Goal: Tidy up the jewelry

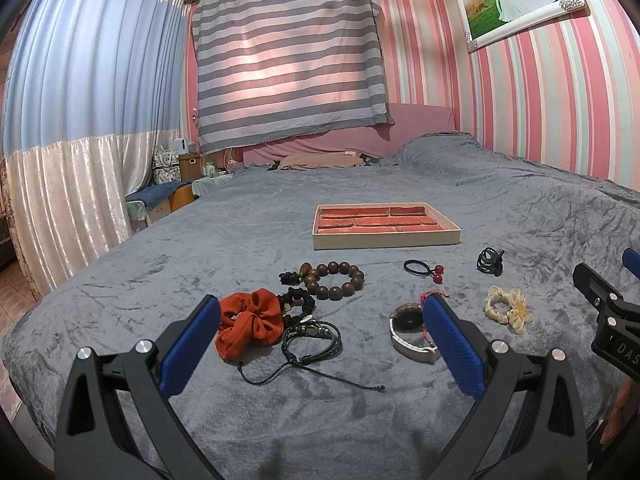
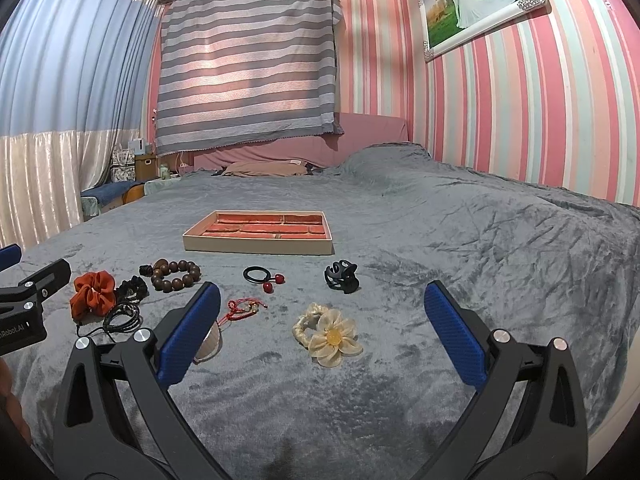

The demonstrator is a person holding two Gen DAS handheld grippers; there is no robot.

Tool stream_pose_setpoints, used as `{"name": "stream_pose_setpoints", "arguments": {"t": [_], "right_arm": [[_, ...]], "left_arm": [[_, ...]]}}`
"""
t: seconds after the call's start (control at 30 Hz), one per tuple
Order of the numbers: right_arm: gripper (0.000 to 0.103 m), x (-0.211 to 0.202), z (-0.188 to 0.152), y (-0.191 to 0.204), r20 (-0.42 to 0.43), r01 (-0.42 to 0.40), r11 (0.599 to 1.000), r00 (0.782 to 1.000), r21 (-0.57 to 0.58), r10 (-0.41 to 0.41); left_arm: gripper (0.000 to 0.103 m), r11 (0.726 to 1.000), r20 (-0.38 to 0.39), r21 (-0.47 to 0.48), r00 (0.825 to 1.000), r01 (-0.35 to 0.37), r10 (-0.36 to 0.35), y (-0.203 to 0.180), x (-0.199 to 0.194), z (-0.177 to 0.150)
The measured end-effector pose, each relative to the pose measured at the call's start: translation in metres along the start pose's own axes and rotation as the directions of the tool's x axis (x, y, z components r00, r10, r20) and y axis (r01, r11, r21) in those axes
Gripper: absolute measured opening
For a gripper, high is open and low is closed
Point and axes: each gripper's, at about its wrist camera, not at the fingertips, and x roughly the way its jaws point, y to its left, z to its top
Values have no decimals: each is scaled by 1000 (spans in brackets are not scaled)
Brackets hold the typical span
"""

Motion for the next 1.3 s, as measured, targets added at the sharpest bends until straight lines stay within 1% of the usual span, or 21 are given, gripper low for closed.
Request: {"name": "stream_pose_setpoints", "arguments": {"t": [0.63, 0.8, 0.97, 1.03, 1.1, 1.3], "right_arm": [[99, -1, 1, 4, -4, 0, 1000, 1000, 6, 0], [99, 1, -1, 4, -16, -1, 1000, 1000, 12, 1], [99, 8, -3, 6, -41, -8, 1000, 999, 9, 8], [99, 11, -4, 8, -48, -11, 1000, 999, 5, 12], [99, 14, -5, 9, -60, -13, 1000, 998, 1, 13], [99, 26, -5, 14, -86, -10, 999, 996, -31, 7]], "left_arm": [[99, 1000, -6, -3, 1000, 5, -5, -1, 0, 0], [99, 1000, -15, 0, 1000, 14, -14, 0, 2, -3], [99, 999, -50, 5, 998, 42, -41, 1, 7, -8], [99, 999, -59, 16, 998, 31, -31, 1, 10, -11], [99, 1000, -59, 30, 998, 3, -2, 2, 13, -14], [99, 1000, -80, 17, 997, 2, 0, 12, 28, -9]]}}
